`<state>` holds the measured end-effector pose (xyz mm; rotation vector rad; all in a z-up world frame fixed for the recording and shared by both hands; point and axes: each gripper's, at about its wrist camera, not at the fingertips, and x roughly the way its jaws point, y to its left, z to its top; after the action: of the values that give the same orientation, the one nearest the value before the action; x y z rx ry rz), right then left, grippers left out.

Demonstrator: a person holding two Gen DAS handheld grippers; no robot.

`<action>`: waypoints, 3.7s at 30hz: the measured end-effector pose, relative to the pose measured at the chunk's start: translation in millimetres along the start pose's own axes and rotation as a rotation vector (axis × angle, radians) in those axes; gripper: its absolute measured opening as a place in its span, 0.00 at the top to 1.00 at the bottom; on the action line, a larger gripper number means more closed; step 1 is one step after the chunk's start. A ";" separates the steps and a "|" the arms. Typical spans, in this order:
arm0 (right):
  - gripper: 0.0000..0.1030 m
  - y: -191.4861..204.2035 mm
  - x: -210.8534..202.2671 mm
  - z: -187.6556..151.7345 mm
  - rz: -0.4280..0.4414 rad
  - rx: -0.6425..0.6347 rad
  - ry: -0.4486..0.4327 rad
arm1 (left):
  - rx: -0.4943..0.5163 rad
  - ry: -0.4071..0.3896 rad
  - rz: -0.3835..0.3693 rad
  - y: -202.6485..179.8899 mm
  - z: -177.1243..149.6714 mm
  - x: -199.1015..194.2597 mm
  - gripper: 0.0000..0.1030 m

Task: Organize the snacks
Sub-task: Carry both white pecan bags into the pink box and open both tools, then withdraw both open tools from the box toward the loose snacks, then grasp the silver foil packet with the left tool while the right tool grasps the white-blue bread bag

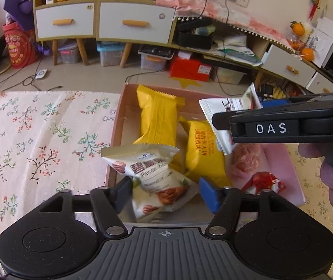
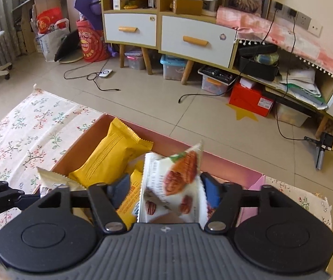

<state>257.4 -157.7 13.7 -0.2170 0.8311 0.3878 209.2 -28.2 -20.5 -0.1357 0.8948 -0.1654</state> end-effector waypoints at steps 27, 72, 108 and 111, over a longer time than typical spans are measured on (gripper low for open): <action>0.11 23.8 -76.5 -32.1 0.065 0.027 -0.040 | 0.038 0.006 0.030 21.4 -53.9 -81.8 0.08; 0.45 70.4 -32.1 -87.4 0.186 -0.291 0.010 | 0.186 0.077 -0.153 74.8 -82.0 -41.4 0.49; 0.74 92.1 -34.4 -96.2 0.224 -0.264 0.064 | 0.209 0.077 0.022 63.7 -76.6 -34.3 0.87; 0.79 92.5 -38.4 -94.6 0.233 -0.269 0.063 | 0.176 0.084 0.023 66.6 -74.3 -36.7 0.87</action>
<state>131.7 -115.1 -23.1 -0.3855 0.8677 0.7160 134.2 40.7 -50.8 0.0454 0.9603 -0.2291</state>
